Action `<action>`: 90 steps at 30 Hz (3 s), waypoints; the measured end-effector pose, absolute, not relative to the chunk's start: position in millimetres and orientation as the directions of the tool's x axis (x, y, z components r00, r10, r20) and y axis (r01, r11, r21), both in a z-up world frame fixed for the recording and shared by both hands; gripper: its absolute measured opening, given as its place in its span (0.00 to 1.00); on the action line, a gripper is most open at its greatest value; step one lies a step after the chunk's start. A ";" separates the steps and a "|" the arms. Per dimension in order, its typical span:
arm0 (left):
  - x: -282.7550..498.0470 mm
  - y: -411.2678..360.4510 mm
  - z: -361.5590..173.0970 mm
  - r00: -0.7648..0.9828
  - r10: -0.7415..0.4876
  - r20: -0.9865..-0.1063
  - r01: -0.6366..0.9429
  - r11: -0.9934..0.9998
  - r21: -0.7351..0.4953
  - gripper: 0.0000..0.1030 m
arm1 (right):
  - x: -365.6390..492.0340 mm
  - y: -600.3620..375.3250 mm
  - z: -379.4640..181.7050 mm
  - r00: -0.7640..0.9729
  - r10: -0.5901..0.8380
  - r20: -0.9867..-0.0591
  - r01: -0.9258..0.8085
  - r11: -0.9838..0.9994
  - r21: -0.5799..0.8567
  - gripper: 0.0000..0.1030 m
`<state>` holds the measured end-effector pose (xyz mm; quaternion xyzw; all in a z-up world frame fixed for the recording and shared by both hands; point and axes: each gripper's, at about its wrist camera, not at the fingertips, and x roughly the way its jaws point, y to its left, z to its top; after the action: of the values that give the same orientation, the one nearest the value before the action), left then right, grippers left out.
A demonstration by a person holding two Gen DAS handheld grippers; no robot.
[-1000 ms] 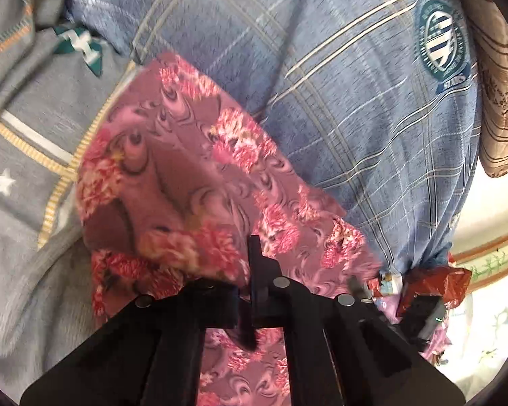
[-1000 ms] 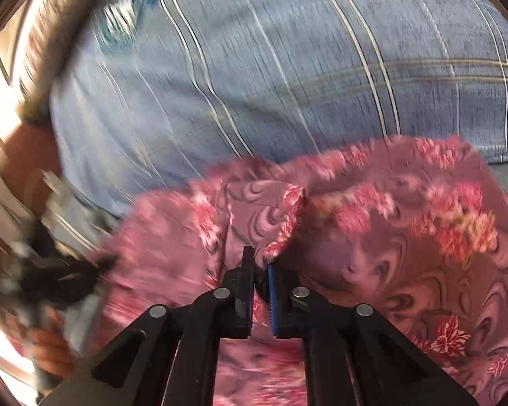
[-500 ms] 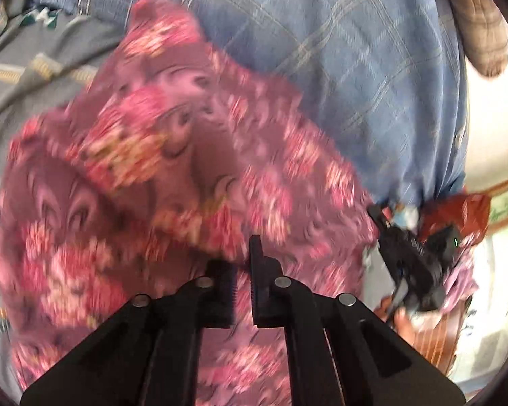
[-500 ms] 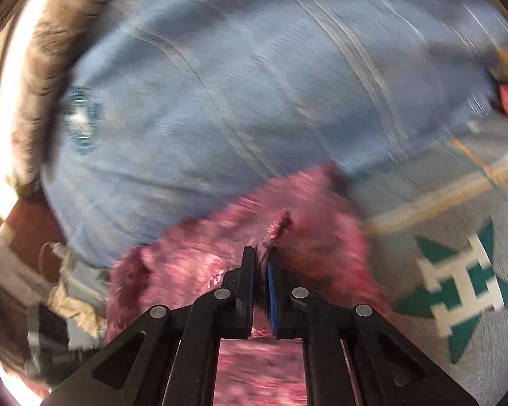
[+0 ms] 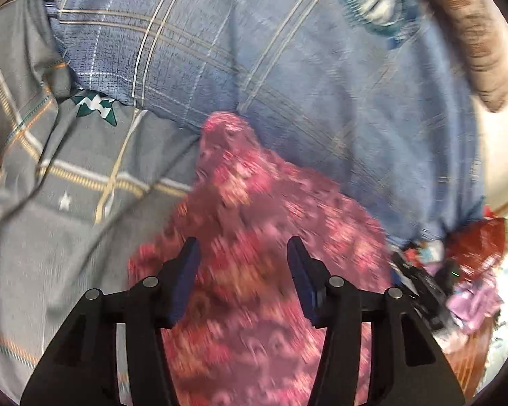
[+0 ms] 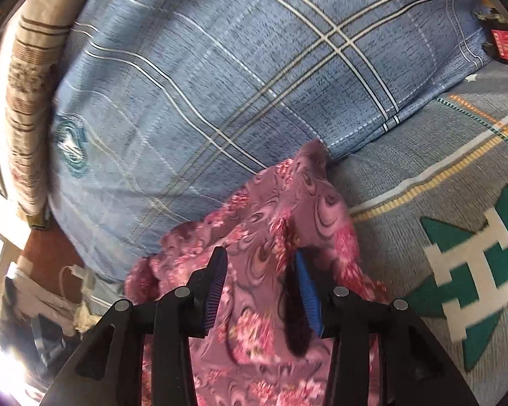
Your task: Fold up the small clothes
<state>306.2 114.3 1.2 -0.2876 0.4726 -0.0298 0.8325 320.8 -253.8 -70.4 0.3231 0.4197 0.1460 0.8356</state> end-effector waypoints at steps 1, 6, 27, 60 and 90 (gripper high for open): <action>313.7 117.8 -4.5 0.532 -0.324 -0.782 -0.232 0.833 -0.502 0.50 | 325.3 -250.8 -71.0 0.602 0.511 -0.614 0.022 0.758 0.652 0.42; 336.5 108.2 -35.7 0.450 -0.279 -0.848 -0.271 0.863 -0.427 0.32 | 335.2 -223.0 -55.2 0.575 0.448 -0.684 -0.081 0.864 0.497 0.05; 269.9 123.1 -24.3 0.541 -0.371 -0.755 -0.245 0.789 -0.563 0.43 | 315.4 -255.5 -11.7 0.739 0.273 -0.616 0.003 0.913 0.408 0.34; 289.0 118.8 -61.7 0.550 -0.324 -0.770 -0.377 0.726 -0.575 0.09 | 378.8 -38.6 -48.8 0.471 0.244 -0.848 -0.576 0.813 -0.086 0.01; 282.0 126.2 -55.6 0.582 -0.275 -0.765 -0.336 0.776 -0.534 0.43 | 313.1 -222.8 -15.1 0.692 0.257 -0.675 -0.087 0.958 0.275 0.03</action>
<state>282.0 126.2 -55.6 -0.3343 0.4568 0.0184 0.8242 313.1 -222.8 -15.1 0.1113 0.3813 0.0941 0.9129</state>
